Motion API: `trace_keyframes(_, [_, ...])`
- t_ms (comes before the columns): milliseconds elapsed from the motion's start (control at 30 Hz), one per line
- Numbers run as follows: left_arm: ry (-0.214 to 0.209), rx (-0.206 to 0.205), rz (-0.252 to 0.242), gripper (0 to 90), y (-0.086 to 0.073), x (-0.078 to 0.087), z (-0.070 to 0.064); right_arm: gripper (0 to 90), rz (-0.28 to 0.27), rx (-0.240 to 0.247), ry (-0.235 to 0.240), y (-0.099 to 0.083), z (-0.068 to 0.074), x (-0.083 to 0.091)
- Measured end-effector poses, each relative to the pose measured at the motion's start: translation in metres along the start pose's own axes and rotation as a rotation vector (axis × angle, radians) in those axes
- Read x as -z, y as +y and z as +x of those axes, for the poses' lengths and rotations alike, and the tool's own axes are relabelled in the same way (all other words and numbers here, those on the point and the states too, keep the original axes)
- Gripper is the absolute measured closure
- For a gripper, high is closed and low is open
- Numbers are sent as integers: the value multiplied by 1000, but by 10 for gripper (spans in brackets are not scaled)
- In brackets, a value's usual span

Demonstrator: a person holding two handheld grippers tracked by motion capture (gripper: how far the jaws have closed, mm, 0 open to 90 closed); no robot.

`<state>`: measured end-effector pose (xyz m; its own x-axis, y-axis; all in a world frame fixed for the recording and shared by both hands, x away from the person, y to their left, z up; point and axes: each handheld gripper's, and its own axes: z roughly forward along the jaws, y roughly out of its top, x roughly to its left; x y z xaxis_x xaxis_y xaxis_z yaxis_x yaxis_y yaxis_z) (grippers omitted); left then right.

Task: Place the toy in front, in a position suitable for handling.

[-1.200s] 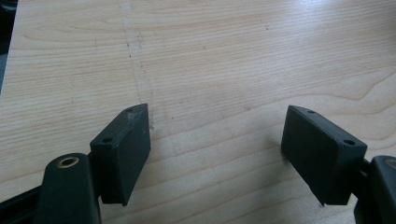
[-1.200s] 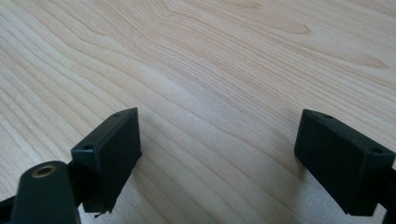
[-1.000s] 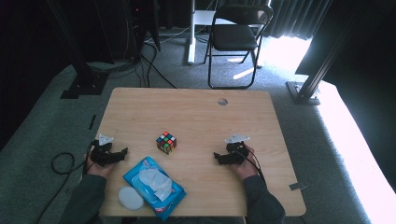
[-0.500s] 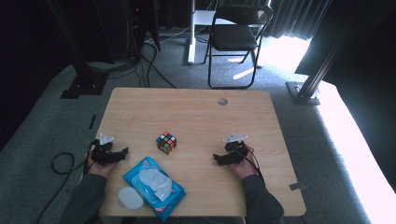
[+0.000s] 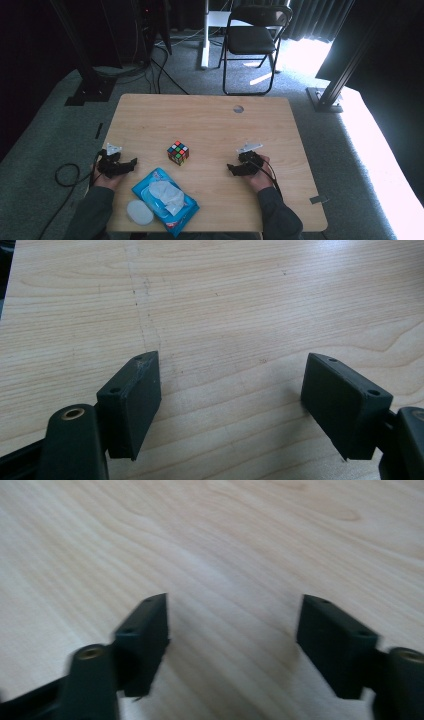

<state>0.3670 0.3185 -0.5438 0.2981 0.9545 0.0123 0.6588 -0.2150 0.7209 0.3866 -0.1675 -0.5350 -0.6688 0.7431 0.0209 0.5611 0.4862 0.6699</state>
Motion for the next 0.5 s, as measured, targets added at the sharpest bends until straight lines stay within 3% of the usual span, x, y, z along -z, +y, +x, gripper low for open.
trace_keyframes(333, [0, 0, 0, 244, 0, 0, 0, 410, 1, 34, 37, 7, 9, 2])
trace_keyframes(500, [2, 1, 1, 243, 0, 0, 0, 345, -16, 37, 31, 11, 13, 5])
